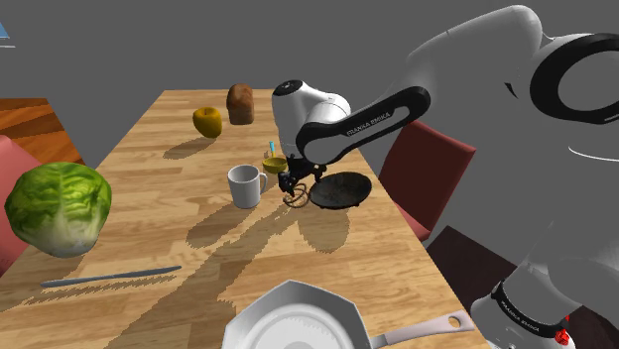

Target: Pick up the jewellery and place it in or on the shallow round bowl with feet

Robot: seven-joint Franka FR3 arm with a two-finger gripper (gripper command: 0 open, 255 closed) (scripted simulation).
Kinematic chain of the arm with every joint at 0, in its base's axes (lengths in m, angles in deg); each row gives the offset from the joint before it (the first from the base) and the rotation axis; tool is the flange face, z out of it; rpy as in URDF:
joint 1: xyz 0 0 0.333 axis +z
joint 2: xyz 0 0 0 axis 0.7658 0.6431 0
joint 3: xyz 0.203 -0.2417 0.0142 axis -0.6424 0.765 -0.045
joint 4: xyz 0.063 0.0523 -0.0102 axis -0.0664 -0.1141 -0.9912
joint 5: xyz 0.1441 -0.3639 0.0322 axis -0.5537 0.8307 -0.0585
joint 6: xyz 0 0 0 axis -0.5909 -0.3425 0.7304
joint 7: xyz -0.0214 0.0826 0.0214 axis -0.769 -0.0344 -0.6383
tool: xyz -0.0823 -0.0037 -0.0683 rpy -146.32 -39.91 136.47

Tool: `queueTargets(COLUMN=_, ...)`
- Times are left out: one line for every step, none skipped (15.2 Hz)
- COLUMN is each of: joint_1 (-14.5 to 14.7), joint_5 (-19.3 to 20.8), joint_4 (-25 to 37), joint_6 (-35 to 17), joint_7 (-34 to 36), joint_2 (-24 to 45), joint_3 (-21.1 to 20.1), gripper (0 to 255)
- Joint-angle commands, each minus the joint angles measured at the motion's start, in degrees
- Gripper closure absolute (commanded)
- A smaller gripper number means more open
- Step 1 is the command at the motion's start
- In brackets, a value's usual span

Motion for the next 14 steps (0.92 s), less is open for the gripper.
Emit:
queueTargets(joint_1=-0.01, joint_5=-0.03, joint_4=-0.2, joint_6=0.02, joint_7=0.03, joint_2=0.1, joint_3=0.02, gripper=0)
queueTargets(joint_1=-0.01, joint_5=-0.03, joint_4=-0.2, joint_6=0.02, joint_7=0.04, joint_2=0.1, joint_3=0.01, gripper=0)
queueTargets(joint_1=-0.01, joint_5=-0.03, joint_4=-0.2, joint_6=0.02, joint_7=0.04, joint_2=0.1, joint_3=0.01, gripper=0)
queueTargets(joint_1=-0.02, joint_5=-0.04, joint_4=-0.17, joint_6=0.05, joint_7=0.02, joint_2=0.1, joint_3=0.01, gripper=255)
queueTargets(joint_1=0.0, joint_5=-0.04, joint_4=-0.19, joint_6=0.05, joint_7=0.05, joint_2=0.08, joint_3=0.0, gripper=255)
queueTargets(joint_1=0.03, joint_5=-0.06, joint_4=-0.05, joint_6=0.18, joint_7=0.03, joint_2=0.1, joint_3=-0.02, gripper=255)
queueTargets(joint_1=0.0, joint_5=-0.08, joint_4=-0.07, joint_6=0.19, joint_7=0.0, joint_2=0.05, joint_3=-0.01, gripper=255)
queueTargets(joint_1=-0.06, joint_5=-0.12, joint_4=-0.36, joint_6=0.07, joint_7=-0.01, joint_2=-0.14, joint_3=-0.02, gripper=255)
queueTargets(joint_1=-0.1, joint_5=-0.15, joint_4=-0.48, joint_6=0.02, joint_7=-0.05, joint_2=-0.22, joint_3=-0.02, gripper=255)
queueTargets(joint_1=-0.11, joint_5=-0.17, joint_4=-0.68, joint_6=-0.05, joint_7=-0.02, joint_2=-0.35, joint_3=-0.04, gripper=255)
queueTargets(joint_1=-0.21, joint_5=-0.23, joint_4=-1.04, joint_6=-0.19, joint_7=-0.07, joint_2=-0.61, joint_3=-0.05, gripper=255)
queueTargets(joint_1=-0.19, joint_5=-0.19, joint_4=-0.82, joint_6=-0.12, joint_7=-0.1, joint_2=-0.45, joint_3=-0.03, gripper=255)
queueTargets(joint_1=-0.01, joint_5=-0.02, joint_4=-0.2, joint_6=0.02, joint_7=0.04, joint_2=0.1, joint_3=0.01, gripper=255)
queueTargets(joint_1=-0.06, joint_5=-0.27, joint_4=0.07, joint_6=0.61, joint_7=-0.22, joint_2=-0.27, joint_3=-0.08, gripper=255)
